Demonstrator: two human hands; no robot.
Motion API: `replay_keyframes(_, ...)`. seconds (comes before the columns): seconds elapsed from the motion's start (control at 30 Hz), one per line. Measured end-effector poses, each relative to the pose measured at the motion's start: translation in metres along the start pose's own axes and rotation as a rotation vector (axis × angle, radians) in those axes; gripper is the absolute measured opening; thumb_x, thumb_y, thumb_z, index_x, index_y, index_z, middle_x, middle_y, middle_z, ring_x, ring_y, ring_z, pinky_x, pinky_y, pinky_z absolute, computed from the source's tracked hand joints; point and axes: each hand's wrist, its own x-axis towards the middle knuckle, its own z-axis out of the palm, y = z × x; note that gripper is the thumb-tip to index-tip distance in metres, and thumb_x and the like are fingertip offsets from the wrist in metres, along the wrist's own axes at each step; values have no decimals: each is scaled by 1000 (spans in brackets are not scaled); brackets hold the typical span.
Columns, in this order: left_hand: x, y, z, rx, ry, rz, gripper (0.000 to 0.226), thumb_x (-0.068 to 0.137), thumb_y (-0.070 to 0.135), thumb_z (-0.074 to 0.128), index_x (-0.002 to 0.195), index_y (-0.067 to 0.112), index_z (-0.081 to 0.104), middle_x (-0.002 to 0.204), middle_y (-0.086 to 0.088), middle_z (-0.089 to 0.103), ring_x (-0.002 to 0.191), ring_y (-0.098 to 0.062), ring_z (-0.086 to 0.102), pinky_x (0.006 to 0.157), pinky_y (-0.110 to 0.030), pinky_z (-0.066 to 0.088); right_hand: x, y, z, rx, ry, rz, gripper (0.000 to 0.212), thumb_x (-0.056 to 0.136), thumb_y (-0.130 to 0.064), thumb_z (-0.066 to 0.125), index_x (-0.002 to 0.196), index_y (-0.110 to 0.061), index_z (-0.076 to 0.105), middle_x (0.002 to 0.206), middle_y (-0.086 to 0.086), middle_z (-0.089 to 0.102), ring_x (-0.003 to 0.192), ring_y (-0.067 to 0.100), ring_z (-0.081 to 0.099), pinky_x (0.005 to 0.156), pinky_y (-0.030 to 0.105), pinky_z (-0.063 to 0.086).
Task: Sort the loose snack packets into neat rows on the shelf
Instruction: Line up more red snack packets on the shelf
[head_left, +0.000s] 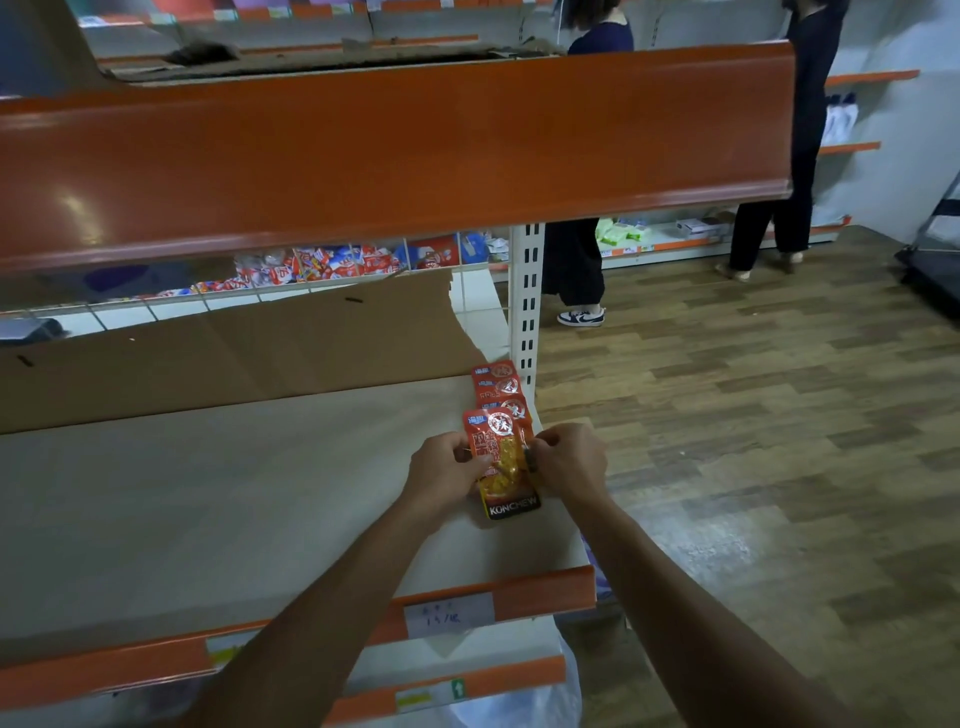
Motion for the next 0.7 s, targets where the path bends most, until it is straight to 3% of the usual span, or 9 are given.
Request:
replay_keyframes(0.1,-2,2,1,186,71,77,38,84,31,71,115,11,63,109,-3,68,96,-16,65,80,-27,51,-3,0,-1,-10,-2,-19,20,91,-15,56,93,-6,73,87,7,70,54,0,45,44,13,29)
replay_keyframes(0.27,-5,3,3,329,39,179,39,85,38,69,115,13,67,107,-3,70,94,-16,65,81,-28,52,-5,1,-2,-45,6,-40,23,92,-14,52,95,-4,73,91,9,71,61,9,51,46,15,31)
replay_keyframes(0.4,-6,6,7,423,13,206,32,88,36,64,107,10,66,101,-5,70,84,-12,60,69,-22,43,-8,0,-2,-45,-12,-59,23,91,-15,53,99,-5,73,94,10,72,72,14,58,52,18,39)
replay_keyframes(0.7,-7,5,12,504,-9,190,37,92,38,58,114,9,62,109,-5,67,96,-16,63,72,-21,43,-11,1,-4,-54,-16,-87,23,90,-14,55,100,-6,74,95,10,72,82,21,66,65,25,47)
